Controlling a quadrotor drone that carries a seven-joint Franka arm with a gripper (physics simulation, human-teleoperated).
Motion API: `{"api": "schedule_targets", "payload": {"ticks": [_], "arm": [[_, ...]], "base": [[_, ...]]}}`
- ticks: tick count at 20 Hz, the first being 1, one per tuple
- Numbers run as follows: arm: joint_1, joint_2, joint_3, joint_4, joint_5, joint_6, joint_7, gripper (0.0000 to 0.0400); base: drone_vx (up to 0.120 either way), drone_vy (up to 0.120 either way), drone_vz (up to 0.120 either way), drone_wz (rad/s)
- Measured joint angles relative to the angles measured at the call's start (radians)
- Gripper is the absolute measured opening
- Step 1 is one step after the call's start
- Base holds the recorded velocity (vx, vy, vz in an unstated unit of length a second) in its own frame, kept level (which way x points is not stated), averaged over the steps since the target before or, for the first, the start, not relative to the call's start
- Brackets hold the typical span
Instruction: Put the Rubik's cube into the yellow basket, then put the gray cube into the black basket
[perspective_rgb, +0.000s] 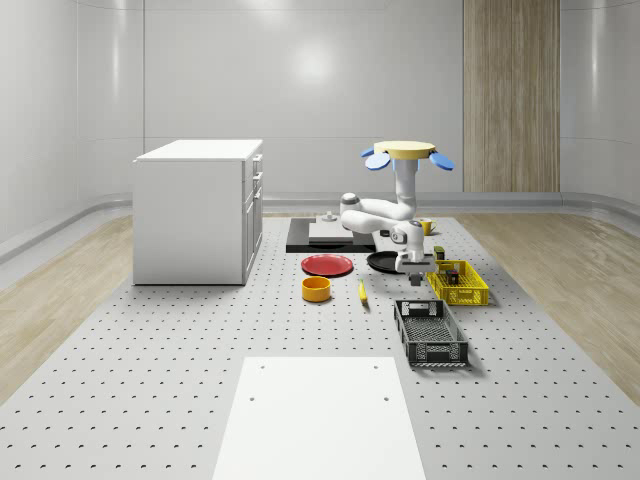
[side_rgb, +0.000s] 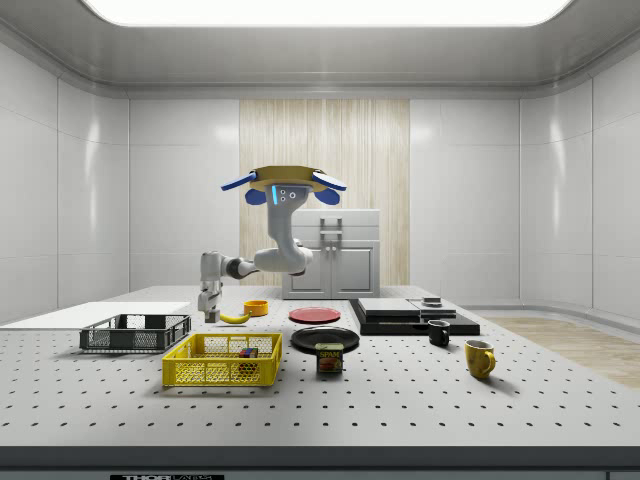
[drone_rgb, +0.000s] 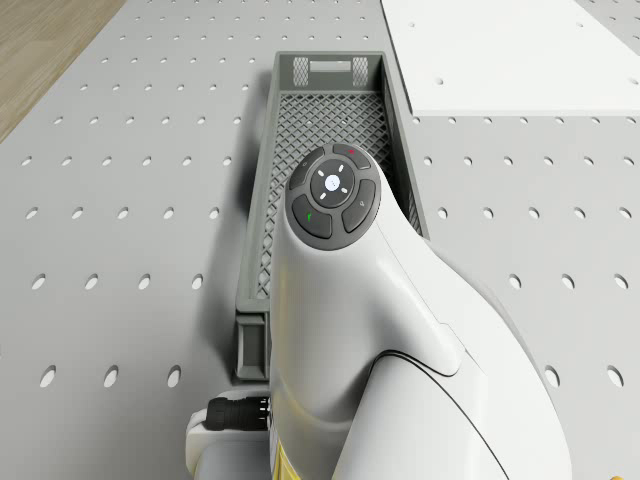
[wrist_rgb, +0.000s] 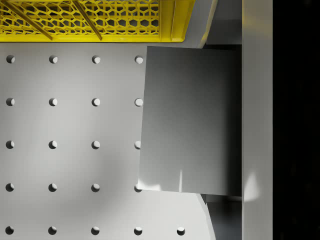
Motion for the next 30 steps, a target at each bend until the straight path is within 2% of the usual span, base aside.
{"api": "schedule_targets", "payload": {"ticks": [30], "arm": [[-0.002, -0.011, 0.001, 0.0, 0.005, 0.011, 0.002, 0.0254]], "base": [[0.12, 0.0, 0.0, 0.0]]}}
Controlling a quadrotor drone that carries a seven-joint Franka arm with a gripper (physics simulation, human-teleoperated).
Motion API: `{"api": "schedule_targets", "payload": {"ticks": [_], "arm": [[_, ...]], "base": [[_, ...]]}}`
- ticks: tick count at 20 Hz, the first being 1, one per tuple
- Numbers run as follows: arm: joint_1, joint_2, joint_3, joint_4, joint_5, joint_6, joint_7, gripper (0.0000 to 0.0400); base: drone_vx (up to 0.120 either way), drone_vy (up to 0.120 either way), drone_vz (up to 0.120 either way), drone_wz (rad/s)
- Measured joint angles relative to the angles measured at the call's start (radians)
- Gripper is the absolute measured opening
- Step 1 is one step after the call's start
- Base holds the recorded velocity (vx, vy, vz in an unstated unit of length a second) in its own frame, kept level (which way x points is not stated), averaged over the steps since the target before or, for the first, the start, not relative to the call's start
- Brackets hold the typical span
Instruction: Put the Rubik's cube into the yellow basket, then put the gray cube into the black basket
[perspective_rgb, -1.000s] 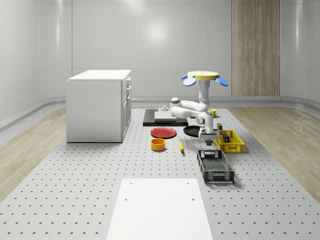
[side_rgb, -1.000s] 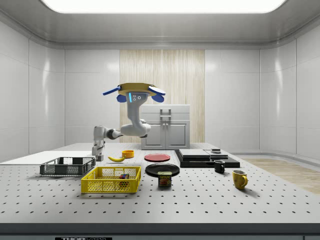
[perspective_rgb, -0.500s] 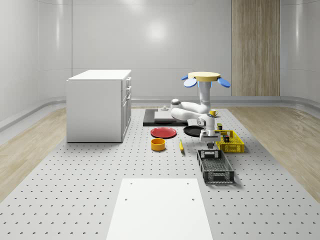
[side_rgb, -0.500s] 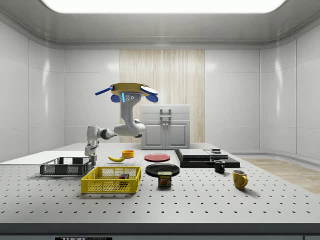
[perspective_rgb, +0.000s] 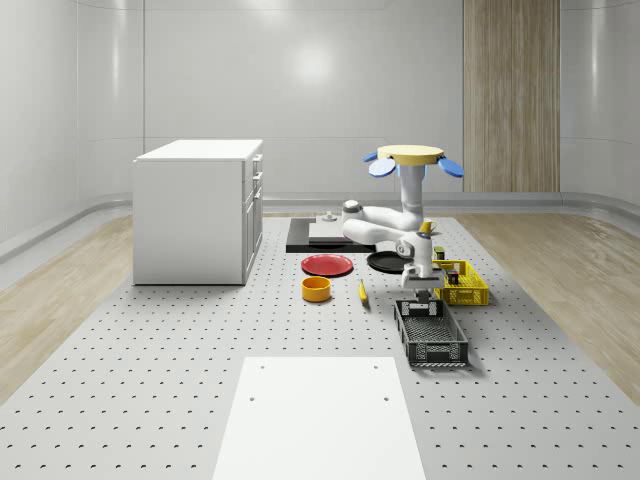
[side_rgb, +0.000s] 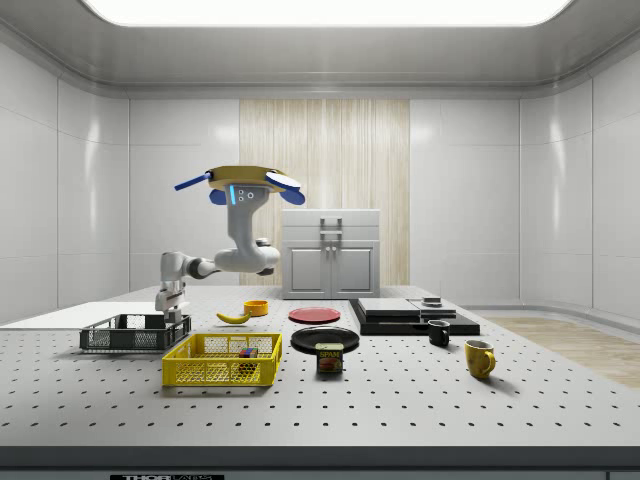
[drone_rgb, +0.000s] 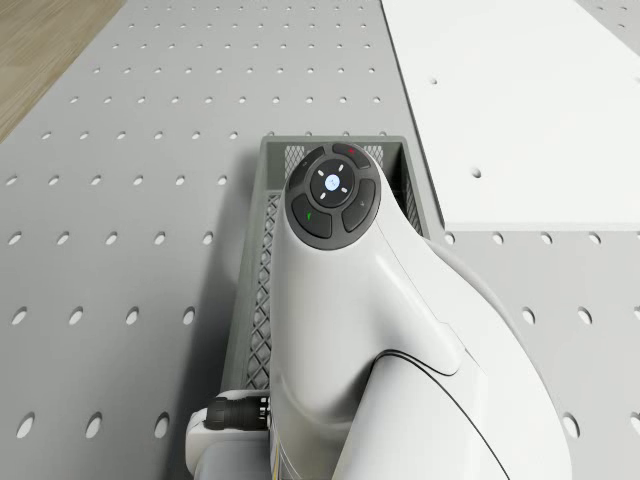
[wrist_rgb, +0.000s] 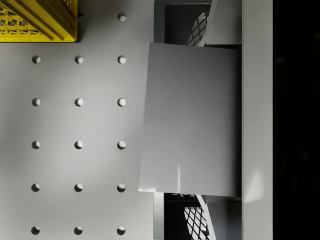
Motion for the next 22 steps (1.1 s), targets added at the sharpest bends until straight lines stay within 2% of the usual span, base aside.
{"api": "schedule_targets", "payload": {"ticks": [2, 6, 11, 13, 15, 18, 22], "arm": [[0.0, 0.0, 0.0, 0.0, 0.0, 0.0, 0.0, 0.0254], [0.0, -0.001, 0.0, 0.0, 0.001, 0.001, -0.001, 0.0254], [0.0, -0.002, 0.0, 0.0, 0.001, 0.002, -0.001, 0.0254], [0.0, -0.003, 0.0, 0.0, 0.001, 0.003, 0.0, 0.0311], [0.0, -0.003, 0.0, 0.0, 0.002, 0.003, 0.001, 0.0346], [0.0, -0.004, 0.0, 0.0, 0.002, 0.004, 0.002, 0.0375], [0.002, -0.004, 0.025, -0.003, 0.025, -0.004, 0.002, 0.0391]], "base": [[0.12, 0.0, -0.04, 0.0], [0.12, 0.0, -0.12, 0.0], [0.088, 0.0, 0.0, 0.0], [0.0, 0.0, 0.0, 0.0], [0.0, 0.0, 0.0, 0.0], [0.0, 0.0, 0.0, 0.0], [0.0, 0.0, 0.0, 0.0]]}}
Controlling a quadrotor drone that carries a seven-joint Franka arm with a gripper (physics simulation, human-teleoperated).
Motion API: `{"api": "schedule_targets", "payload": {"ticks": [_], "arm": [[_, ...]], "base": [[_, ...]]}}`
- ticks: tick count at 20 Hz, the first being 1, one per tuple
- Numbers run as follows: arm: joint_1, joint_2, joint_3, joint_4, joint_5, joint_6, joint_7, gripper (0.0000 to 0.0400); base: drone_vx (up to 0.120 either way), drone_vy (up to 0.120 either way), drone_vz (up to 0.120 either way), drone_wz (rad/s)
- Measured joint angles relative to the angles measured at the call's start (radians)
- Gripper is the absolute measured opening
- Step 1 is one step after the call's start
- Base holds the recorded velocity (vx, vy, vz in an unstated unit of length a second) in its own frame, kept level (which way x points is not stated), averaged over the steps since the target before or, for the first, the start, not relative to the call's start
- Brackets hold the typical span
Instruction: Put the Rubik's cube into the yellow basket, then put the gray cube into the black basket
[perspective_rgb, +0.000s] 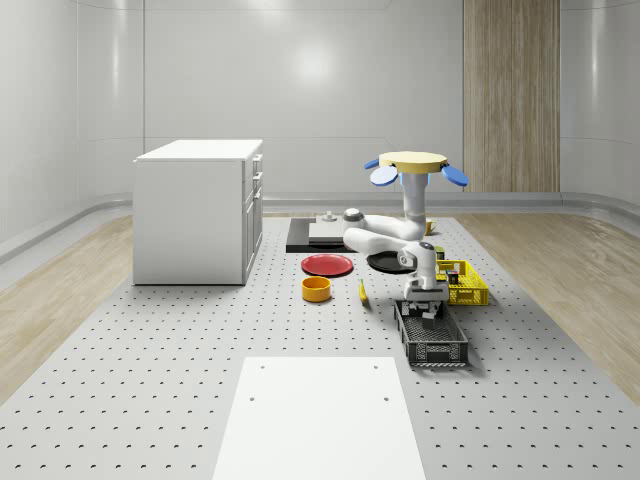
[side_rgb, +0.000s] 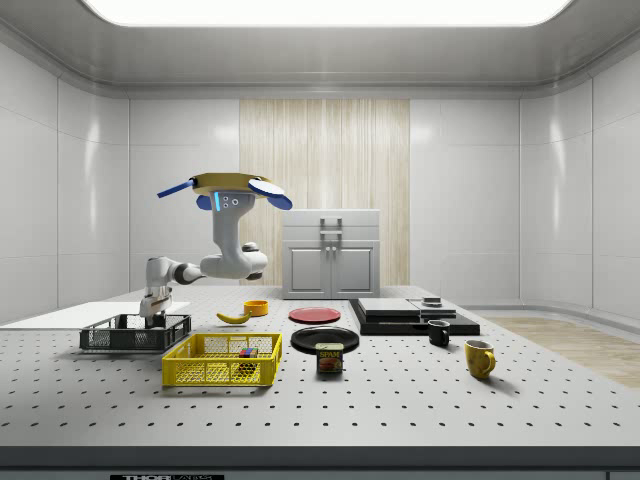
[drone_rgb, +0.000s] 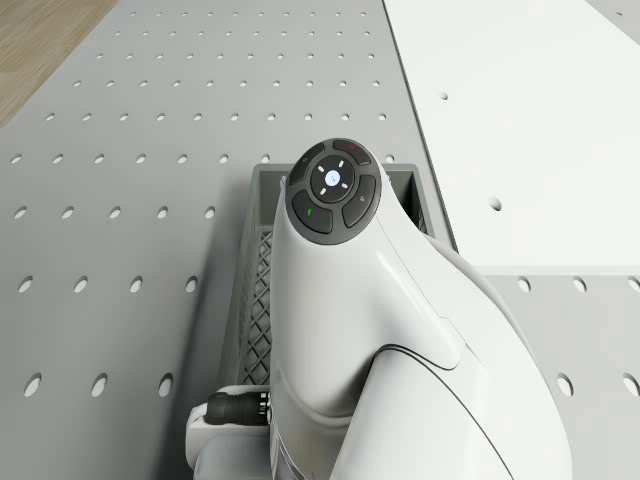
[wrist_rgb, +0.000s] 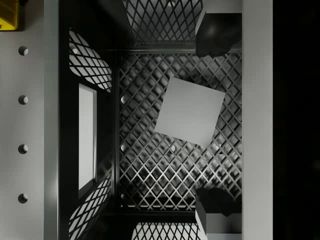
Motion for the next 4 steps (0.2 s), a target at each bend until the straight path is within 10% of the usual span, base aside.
{"api": "schedule_targets", "payload": {"ticks": [4], "arm": [[0.004, 0.0, 0.043, -0.003, 0.041, -0.013, -0.001, 0.0396]], "base": [[0.0, 0.0, 0.0, 0.0]]}}
